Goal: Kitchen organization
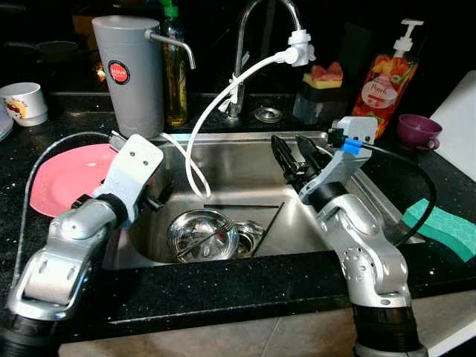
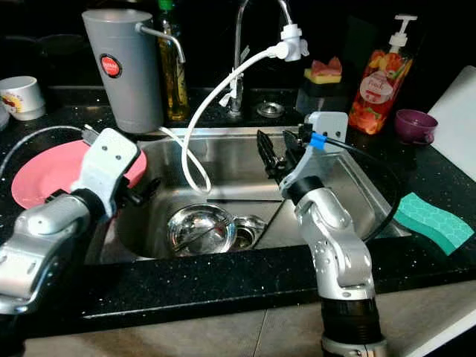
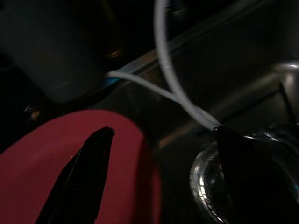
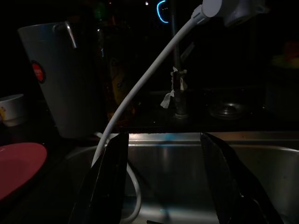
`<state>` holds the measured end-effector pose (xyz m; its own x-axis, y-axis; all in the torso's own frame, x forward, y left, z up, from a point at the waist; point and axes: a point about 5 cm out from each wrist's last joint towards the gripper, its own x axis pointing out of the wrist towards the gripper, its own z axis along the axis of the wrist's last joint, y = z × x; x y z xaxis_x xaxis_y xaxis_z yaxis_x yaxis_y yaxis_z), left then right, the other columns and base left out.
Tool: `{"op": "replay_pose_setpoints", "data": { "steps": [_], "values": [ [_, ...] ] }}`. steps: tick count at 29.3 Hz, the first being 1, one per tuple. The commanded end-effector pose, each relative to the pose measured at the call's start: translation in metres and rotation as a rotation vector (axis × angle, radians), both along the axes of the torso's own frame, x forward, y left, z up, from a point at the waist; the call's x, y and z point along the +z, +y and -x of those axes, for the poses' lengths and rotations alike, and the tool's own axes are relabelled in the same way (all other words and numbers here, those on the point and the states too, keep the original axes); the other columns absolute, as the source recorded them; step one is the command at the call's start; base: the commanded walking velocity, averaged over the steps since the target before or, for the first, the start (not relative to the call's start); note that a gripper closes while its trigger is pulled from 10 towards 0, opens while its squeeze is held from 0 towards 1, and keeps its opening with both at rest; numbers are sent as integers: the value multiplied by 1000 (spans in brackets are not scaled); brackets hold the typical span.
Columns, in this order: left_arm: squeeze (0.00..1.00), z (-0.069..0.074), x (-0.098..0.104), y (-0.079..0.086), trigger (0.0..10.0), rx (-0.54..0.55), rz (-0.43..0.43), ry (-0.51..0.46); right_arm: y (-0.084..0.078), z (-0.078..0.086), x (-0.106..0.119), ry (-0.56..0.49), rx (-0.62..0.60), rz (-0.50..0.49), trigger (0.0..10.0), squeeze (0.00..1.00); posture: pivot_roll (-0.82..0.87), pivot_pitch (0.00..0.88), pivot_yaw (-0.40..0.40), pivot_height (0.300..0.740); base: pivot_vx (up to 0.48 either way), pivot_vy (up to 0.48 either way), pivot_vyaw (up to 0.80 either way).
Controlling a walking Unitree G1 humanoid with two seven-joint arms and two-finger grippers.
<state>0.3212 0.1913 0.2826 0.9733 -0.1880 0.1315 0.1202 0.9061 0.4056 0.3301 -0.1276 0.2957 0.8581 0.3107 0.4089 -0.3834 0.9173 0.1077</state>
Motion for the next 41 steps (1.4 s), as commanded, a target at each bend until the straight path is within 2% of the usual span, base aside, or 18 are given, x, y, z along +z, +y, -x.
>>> {"op": "replay_pose_setpoints", "data": {
  "steps": [1,2,5,6,9,13,16,17,19,23,26,31,32,36,38,39,40,41],
  "values": [
    [0,-4,2,13,10000,87,83,2,-2,1,-3,2,-17,11,10000,0,70,125,-56,740,0,0,0],
    [0,-4,2,13,10000,87,83,2,-2,1,-3,2,-17,11,10000,0,70,125,-56,740,0,0,0],
    [0,-9,3,31,10000,214,253,18,-3,1,-1,-4,-15,16,10000,0,70,123,-53,740,0,0,0],
    [0,-9,3,31,10000,214,253,18,-3,1,-1,-4,-15,16,10000,0,70,123,-53,740,0,0,0],
    [0,-7,-5,39,10000,298,378,46,-4,0,-1,-8,-21,14,10000,0,76,121,-40,740,0,0,0],
    [0,-4,-6,43,10000,331,400,28,-4,-1,-1,-7,-22,8,10000,0,76,121,-40,740,0,0,0],
    [0,-5,-4,60,10000,419,465,21,-1,-1,-2,-5,-13,10,10000,0,82,124,-45,740,0,0,0],
    [0,-5,-4,60,10000,419,465,21,-1,-1,-2,-5,-13,10,10000,0,82,124,-45,740,0,0,0],
    [0,-4,-5,77,10000,510,506,21,-2,-2,-1,-6,-11,12,10000,0,82,124,-45,740,0,0,0],
    [0,-2,-7,91,10000,592,547,25,-3,-2,-1,-7,-14,13,10000,0,85,126,-48,740,0,0,0],
    [0,2,-11,113,10000,689,641,32,-4,-3,0,-9,-19,9,10000,0,85,126,-48,740,0,0,0],
    [0,3,-10,125,10000,724,731,25,-3,-3,-1,-8,-15,7,10000,0,85,126,-48,740,0,0,0],
    [0,3,-12,128,10000,730,789,33,-3,-3,-1,-8,-14,6,10000,0,85,126,-48,740,0,0,0],
    [0,3,-15,132,10000,739,838,44,-3,-3,-1,-6,-13,3,10000,0,85,126,-48,740,0,0,0],
    [0,1,-17,130,10000,720,886,68,-3,-3,-1,-5,-13,1,10000,0,85,126,-48,740,0,0,0],
    [0,-1,-21,127,10000,682,938,103,-4,-3,-1,-6,-12,0,10000,0,85,126,-48,740,0,0,0],
    [0,-1,-21,127,10000,682,938,103,-4,-3,-1,-6,-12,0,10000,0,85,126,-48,740,0,0,0],
    [0,-4,-25,123,10000,641,998,137,-4,-4,-1,-7,-11,-2,10000,0,83,127,-49,740,0,0,0]
  ]
}}
